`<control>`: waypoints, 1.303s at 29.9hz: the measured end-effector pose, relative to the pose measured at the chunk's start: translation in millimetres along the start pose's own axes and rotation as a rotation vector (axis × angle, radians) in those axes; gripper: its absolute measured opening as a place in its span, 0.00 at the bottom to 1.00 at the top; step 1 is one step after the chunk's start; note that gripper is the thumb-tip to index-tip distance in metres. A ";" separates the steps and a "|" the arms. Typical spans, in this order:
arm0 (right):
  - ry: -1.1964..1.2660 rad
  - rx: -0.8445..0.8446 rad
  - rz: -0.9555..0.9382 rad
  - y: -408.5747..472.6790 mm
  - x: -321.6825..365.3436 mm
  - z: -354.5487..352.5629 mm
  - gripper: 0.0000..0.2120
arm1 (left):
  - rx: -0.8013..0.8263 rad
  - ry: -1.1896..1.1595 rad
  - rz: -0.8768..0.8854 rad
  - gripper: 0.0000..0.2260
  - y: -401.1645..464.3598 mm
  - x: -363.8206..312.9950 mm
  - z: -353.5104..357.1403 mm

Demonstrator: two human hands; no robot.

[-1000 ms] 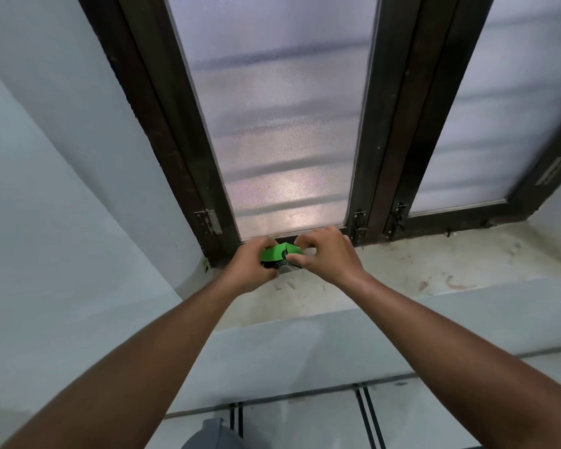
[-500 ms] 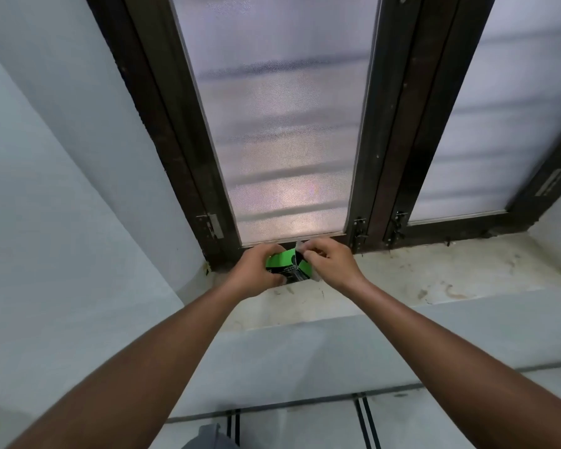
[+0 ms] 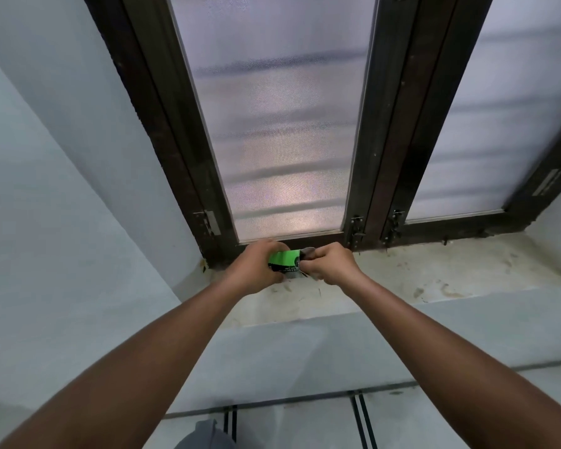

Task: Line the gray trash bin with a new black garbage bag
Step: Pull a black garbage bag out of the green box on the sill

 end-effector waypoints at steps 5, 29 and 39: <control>0.118 0.108 0.064 6.7 -11.5 9.2 0.07 | -0.010 0.031 -0.008 0.27 -0.8 3.4 1.1; -0.197 -0.213 0.138 48.6 -83.7 -48.0 0.24 | 0.024 0.143 -0.298 0.27 -9.0 61.7 12.0; -0.082 -0.256 -0.219 13.1 -48.4 -37.3 0.17 | 0.057 0.002 -0.193 0.28 -7.4 40.7 38.5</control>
Point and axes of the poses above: each hand's wrist, its own y-axis towards the middle knuckle, its own z-axis out of the palm, x = y × z, the point moved 6 cm from there along y, towards the middle knuckle, and after that the axes turned 3 degrees about z, right-handed, at the moved point
